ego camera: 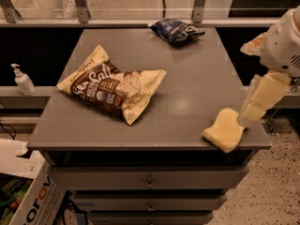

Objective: Move brown chip bag near blue chip bag

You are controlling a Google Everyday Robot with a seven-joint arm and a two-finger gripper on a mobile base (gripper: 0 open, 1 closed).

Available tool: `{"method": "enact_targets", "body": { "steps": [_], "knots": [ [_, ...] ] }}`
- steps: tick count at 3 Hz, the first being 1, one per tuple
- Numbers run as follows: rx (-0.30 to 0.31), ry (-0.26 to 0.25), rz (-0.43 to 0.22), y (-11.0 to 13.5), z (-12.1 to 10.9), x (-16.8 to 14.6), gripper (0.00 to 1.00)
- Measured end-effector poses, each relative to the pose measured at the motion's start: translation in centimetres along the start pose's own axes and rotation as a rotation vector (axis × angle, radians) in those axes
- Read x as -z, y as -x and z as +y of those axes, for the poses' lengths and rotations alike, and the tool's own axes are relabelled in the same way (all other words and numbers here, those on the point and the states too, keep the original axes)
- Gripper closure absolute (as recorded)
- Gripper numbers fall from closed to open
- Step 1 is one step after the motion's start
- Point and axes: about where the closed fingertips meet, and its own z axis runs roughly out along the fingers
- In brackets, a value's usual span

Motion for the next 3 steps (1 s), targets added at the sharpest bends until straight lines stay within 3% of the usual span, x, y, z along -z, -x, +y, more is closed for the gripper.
{"method": "enact_targets", "body": {
  "steps": [2, 3],
  "knots": [
    [0.001, 0.066, -0.225, 4.0, 0.4, -6.3, 0.00],
    [0.001, 0.066, -0.225, 4.1, 0.4, -6.3, 0.00]
  ]
}}
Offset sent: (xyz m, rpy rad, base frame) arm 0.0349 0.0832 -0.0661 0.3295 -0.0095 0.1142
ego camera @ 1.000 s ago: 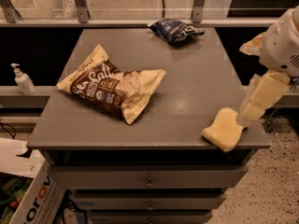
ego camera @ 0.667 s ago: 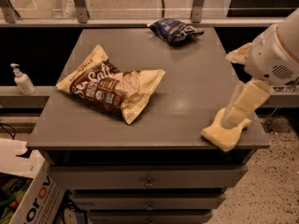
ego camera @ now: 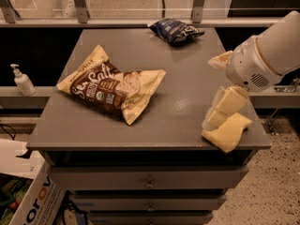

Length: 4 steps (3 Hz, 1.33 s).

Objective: Move brown chip bag near blue chip bag

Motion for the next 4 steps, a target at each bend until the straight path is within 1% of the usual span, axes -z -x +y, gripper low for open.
{"method": "enact_targets", "body": {
  "steps": [1, 2, 3, 4],
  "knots": [
    [0.025, -0.032, -0.043, 0.6, -0.6, -0.8, 0.00],
    [0.073, -0.074, -0.091, 2.1, -1.8, -2.7, 0.00],
    [0.095, -0.082, -0.122, 4.3, -2.7, -5.6, 0.00],
    [0.077, -0.060, -0.154, 6.6, -2.3, -8.7, 0.00]
  ]
}}
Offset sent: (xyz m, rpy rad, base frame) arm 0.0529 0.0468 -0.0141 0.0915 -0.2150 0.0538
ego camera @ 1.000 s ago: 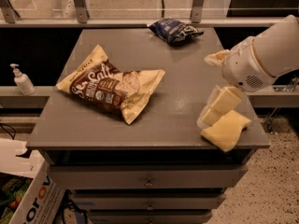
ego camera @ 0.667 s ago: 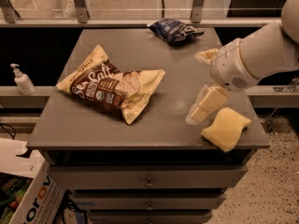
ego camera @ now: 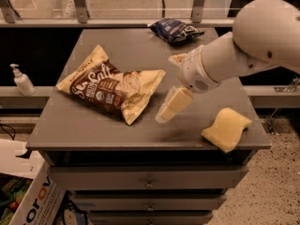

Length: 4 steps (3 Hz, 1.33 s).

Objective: Move brown chip bag near blue chip bag

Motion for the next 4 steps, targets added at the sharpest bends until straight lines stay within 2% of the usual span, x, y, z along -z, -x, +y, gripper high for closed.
{"method": "enact_targets", "body": {
  "steps": [1, 2, 3, 4],
  "knots": [
    [-0.032, 0.018, -0.037, 1.2, 0.4, -2.7, 0.00],
    [-0.029, 0.034, -0.084, 2.2, 0.6, -4.9, 0.00],
    [-0.016, 0.043, -0.122, 2.7, 0.5, -6.1, 0.18],
    [-0.017, 0.048, -0.151, 2.6, 0.7, -7.0, 0.41]
  ]
}}
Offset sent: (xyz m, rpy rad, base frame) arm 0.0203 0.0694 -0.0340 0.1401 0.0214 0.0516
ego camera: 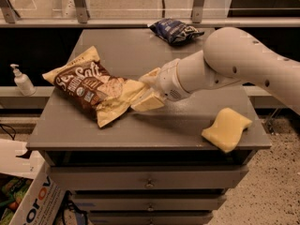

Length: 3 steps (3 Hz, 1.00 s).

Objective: Move brown chip bag near blue chip bag

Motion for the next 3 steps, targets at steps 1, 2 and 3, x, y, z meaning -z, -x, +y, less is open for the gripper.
{"method": "enact_targets", "body": {
  "steps": [1, 2, 3],
  "knots": [
    [-0.008, -0.002, -0.018, -0.45, 0.09, -0.30, 0.64],
    [-0.016, -0.007, -0.028, -0.77, 0.13, -0.28, 0.88],
    [-0.019, -0.030, -0.037, -0.63, -0.42, 0.57, 1.00]
  ]
}}
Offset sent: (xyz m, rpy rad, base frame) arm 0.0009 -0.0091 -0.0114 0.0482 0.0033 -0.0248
